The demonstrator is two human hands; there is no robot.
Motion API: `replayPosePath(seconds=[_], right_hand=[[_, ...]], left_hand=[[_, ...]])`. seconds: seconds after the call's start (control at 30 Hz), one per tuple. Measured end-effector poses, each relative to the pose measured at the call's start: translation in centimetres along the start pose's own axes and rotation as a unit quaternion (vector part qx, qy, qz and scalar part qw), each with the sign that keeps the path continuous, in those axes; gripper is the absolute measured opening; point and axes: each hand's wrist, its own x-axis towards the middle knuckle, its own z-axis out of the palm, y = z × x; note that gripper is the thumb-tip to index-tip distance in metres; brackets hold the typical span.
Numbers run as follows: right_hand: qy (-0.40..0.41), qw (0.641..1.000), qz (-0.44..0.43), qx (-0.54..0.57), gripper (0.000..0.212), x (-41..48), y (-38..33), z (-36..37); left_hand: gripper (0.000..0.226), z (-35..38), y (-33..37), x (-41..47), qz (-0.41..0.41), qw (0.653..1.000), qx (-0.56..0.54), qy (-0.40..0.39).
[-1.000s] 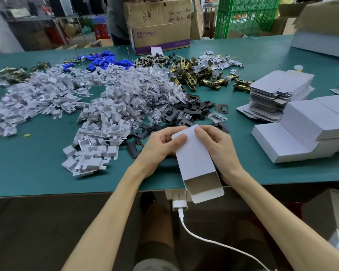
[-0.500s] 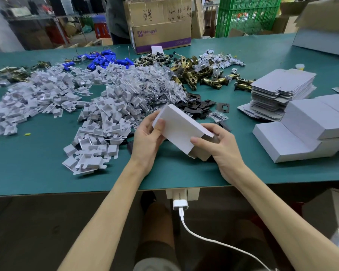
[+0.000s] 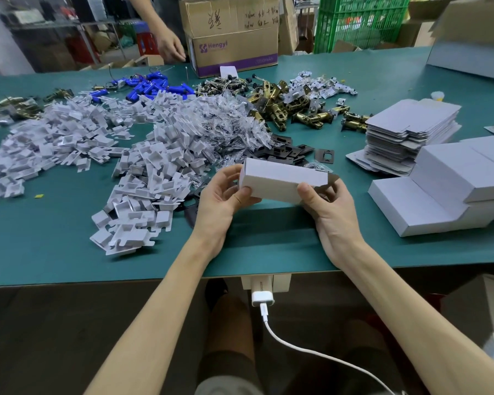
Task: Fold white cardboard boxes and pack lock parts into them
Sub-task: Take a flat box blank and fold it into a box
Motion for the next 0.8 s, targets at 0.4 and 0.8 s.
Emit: replayPosePath(seconds=[0.4, 0.8], right_hand=[[-0.051, 0.996, 0.041, 0.064, 0.073, -0.01, -0.77, 0.13], [-0.040, 0.991, 0.018, 0.123, 0.067, -0.04, -0.60, 0.10]], left_hand=[[0.037, 0.03, 0.00, -0.04, 0.013, 1.000, -0.006, 0.028], [0.044, 0.10, 0.16, -0.31, 0.015, 0.999, -0.043, -0.006]])
